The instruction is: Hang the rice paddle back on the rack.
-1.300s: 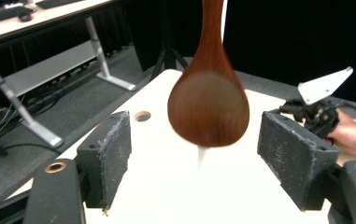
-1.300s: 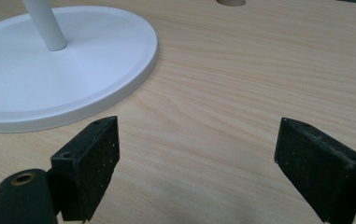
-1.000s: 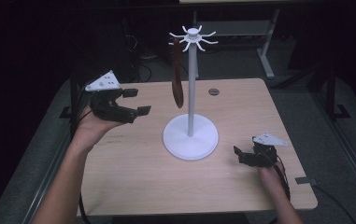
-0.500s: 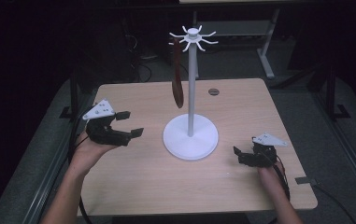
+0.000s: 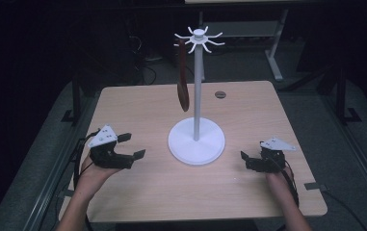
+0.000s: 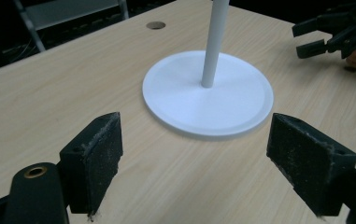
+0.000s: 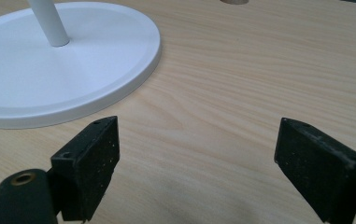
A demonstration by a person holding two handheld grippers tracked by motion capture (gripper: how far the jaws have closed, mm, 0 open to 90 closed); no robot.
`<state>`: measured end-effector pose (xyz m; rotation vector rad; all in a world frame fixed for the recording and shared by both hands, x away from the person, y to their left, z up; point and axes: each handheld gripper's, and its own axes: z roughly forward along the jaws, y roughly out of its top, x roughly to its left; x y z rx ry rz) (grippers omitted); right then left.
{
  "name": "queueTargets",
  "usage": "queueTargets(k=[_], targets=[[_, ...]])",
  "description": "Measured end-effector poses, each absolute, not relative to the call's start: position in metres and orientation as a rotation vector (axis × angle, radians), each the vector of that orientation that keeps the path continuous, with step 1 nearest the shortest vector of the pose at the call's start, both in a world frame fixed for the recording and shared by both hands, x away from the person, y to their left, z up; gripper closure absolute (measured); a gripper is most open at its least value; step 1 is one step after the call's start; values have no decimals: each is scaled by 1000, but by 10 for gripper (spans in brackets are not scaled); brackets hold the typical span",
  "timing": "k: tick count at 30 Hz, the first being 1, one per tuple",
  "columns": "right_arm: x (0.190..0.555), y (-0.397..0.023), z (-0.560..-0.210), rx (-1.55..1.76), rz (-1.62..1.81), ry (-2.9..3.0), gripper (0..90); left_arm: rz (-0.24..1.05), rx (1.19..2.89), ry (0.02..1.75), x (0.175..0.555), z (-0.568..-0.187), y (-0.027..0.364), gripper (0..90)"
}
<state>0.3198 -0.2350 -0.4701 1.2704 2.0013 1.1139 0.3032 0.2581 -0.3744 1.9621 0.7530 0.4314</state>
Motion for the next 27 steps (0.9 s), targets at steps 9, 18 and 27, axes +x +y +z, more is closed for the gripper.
queueTargets(k=[9,18,27], targets=[[320,-235,-470,1273,1112,2001,136,435,1997,818,292,-407,265,178],[320,-234,-470,1264,1112,2003,136,427,1983,876,288,-432,277,174],[320,-232,-470,1259,1117,2012,137,435,2036,897,286,-452,287,174]])
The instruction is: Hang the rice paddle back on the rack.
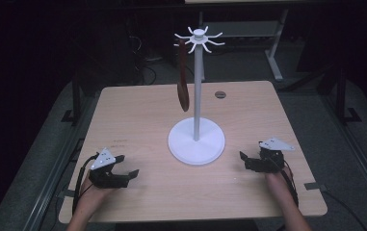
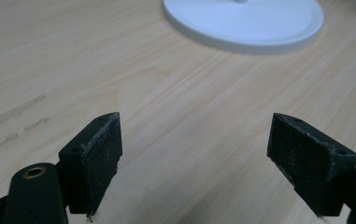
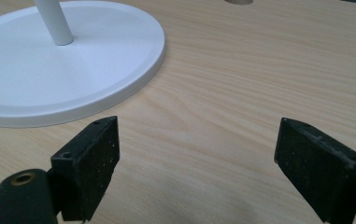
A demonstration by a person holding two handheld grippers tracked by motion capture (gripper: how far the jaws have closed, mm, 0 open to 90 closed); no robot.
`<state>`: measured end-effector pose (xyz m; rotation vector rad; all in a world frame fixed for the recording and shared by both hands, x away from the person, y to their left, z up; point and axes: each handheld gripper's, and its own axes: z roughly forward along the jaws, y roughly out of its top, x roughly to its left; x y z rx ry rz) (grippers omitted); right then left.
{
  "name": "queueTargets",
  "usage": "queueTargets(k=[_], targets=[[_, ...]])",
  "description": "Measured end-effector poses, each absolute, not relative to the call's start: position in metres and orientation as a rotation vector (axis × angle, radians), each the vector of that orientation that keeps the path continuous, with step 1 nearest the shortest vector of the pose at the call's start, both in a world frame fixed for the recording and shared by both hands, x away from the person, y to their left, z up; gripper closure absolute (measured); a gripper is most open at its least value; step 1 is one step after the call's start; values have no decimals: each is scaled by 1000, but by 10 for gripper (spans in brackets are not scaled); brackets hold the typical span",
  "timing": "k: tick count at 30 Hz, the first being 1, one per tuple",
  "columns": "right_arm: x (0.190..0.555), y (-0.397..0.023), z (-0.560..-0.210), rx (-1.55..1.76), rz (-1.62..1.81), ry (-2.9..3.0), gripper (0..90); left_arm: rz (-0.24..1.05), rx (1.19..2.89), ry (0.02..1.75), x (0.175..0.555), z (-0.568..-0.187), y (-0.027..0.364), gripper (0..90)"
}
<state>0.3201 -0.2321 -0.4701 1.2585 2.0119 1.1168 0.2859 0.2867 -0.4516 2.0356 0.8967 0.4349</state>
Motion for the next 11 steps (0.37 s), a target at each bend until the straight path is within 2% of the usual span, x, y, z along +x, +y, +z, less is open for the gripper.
queueTargets(k=[11], targets=[[321,-231,-471,1258,1113,2019,137,452,2060,890,289,-457,292,174]])
